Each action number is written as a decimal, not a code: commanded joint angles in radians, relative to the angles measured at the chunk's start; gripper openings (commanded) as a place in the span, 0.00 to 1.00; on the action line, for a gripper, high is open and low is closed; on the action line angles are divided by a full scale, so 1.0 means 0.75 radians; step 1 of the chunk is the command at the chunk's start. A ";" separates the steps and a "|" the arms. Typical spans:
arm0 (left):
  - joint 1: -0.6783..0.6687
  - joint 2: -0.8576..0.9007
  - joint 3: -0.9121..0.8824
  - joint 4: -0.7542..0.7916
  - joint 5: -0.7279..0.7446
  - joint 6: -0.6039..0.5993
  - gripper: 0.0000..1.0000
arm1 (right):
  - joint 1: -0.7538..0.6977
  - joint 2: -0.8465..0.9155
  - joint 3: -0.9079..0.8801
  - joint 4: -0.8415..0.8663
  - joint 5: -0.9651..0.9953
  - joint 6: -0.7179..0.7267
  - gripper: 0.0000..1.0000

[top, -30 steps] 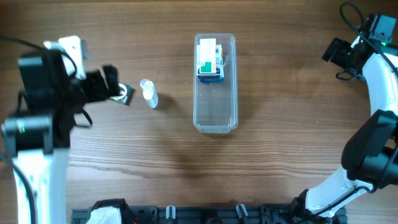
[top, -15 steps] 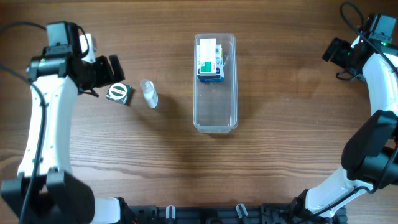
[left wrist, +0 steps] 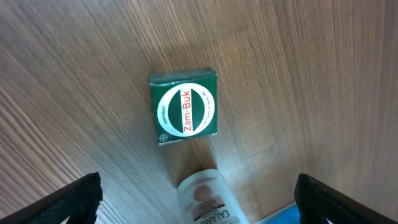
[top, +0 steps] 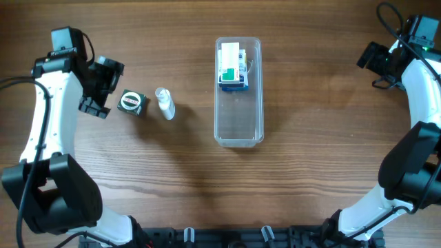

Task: Pack container
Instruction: 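Move the left gripper over the dark green ointment box, then lower the left gripper and grasp the green ointment box, then carry the green box over the container and lower it in, then release the green box and move the left gripper to the white bottle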

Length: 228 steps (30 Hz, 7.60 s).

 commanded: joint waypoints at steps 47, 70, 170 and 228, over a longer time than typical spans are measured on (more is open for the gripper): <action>-0.098 0.429 -0.005 0.119 -0.196 -0.083 1.00 | -0.002 0.019 -0.006 0.004 0.004 0.016 1.00; -0.119 0.429 -0.015 0.138 -0.270 0.036 1.00 | -0.001 0.019 -0.007 0.007 0.004 0.015 1.00; -1.167 0.261 0.091 0.485 -0.330 0.414 0.59 | -0.001 0.019 -0.007 0.007 0.004 0.015 1.00; -1.121 -0.064 0.199 0.052 -0.534 0.446 0.99 | -0.001 0.019 -0.007 0.007 0.004 0.016 1.00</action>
